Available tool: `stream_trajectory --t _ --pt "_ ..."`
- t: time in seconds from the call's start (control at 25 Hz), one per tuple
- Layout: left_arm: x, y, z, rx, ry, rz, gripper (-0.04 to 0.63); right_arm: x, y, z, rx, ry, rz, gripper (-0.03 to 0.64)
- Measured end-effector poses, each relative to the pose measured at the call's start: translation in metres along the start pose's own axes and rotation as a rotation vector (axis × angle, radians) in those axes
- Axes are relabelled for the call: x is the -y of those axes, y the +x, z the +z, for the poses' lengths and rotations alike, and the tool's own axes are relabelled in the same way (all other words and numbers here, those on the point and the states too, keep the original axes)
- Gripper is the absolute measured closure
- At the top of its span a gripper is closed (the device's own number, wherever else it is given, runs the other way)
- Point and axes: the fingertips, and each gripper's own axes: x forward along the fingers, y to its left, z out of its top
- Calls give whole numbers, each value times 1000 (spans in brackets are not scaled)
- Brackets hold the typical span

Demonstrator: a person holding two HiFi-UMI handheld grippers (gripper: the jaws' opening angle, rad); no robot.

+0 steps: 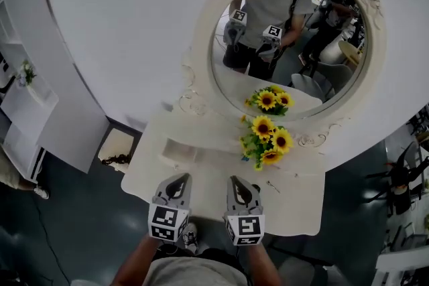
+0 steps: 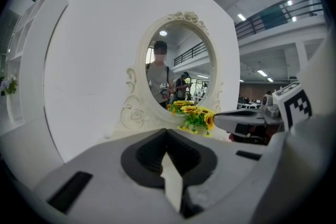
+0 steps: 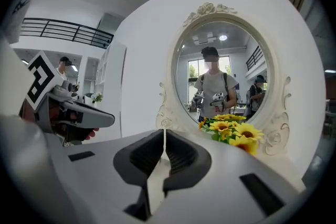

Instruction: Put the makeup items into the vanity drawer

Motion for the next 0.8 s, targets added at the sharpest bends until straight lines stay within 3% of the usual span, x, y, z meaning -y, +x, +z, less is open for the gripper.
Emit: stream_trajectory --t 0.4,0.8 --pt "39 12 6 -7 28 -65 595 39 -34 -5 -3 18 -93 594" --pt "102 50 -25 -96 24 -191 595 98 -77 -63 -121 78 -224 594"
